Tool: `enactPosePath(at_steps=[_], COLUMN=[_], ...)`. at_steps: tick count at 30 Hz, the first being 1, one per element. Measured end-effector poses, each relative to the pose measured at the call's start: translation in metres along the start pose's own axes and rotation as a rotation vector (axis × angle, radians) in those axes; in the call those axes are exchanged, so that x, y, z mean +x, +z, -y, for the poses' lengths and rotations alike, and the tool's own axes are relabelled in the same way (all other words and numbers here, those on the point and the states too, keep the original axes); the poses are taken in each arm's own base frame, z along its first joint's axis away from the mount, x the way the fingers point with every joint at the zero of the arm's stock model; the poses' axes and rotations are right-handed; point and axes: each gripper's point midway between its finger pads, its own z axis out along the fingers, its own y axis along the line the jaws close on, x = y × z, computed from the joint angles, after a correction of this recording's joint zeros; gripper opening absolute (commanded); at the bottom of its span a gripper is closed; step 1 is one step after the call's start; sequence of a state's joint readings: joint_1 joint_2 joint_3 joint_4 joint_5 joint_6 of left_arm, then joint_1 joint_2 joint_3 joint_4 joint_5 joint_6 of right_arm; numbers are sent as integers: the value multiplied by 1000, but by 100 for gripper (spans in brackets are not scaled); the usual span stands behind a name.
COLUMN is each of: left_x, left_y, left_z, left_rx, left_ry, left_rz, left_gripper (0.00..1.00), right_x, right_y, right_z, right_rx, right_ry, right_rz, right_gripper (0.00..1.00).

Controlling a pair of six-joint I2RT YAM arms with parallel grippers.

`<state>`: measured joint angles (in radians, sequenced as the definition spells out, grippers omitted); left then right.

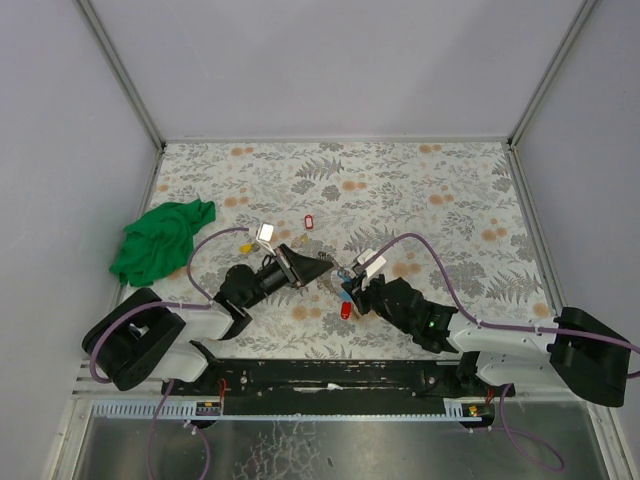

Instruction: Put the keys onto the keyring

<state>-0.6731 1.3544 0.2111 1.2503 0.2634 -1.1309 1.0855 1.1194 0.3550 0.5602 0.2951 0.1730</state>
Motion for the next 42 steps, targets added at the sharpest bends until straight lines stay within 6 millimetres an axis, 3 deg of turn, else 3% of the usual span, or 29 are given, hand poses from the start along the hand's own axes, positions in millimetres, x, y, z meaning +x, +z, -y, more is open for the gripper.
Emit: enactPosePath(at_steps=[19, 29, 42], left_x=[-6, -8, -12], left_y=[1, 0, -6], left_z=[-3, -6, 1], left_rx=[-21, -28, -10], left_ry=[-25, -31, 54], left_rz=[34, 41, 52], left_gripper=[20, 0, 0], right_x=[1, 1, 2], right_y=[1, 1, 2], right_z=[-1, 2, 2], right_rx=[28, 64, 65], right_ry=[-112, -174, -204], right_rz=[9, 6, 2], right_gripper=[0, 0, 0])
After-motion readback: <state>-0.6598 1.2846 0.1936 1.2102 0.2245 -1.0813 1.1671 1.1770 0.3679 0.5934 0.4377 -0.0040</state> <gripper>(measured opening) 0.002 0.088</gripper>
